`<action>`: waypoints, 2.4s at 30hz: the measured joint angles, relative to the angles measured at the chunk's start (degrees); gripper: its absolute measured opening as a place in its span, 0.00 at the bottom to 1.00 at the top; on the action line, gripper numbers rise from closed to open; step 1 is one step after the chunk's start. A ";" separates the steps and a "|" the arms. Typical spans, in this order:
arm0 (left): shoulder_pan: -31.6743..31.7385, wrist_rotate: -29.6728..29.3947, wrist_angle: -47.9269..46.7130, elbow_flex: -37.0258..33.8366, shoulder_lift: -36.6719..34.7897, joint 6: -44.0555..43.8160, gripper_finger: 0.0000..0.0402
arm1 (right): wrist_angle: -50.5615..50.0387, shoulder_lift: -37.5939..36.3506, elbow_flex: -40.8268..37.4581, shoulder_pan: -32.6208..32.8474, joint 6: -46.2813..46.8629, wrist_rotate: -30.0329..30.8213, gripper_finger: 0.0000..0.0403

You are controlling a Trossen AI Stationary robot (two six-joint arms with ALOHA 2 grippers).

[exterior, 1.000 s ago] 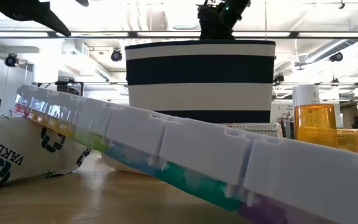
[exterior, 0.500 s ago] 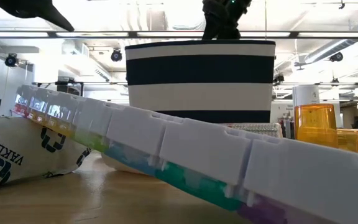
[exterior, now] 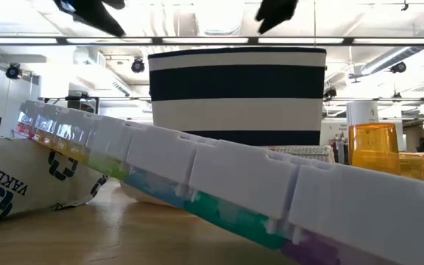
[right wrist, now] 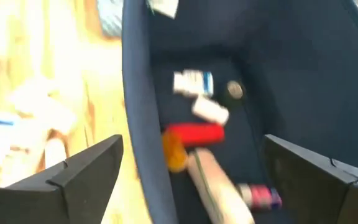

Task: Pick & place medical supplies in basket/bin
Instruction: Put the white pill bottle into the bin

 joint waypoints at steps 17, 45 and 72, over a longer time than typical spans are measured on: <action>12.85 29.72 2.56 1.53 22.42 51.28 0.73 | -13.08 -5.98 -0.05 8.64 12.02 5.67 0.91; 12.55 31.98 -14.52 8.97 26.65 42.02 0.40 | -8.89 -5.89 -0.31 8.83 9.06 10.24 0.91; 42.33 -5.77 8.62 36.51 19.63 48.33 0.66 | -6.75 -10.75 -0.28 8.70 1.88 11.53 0.91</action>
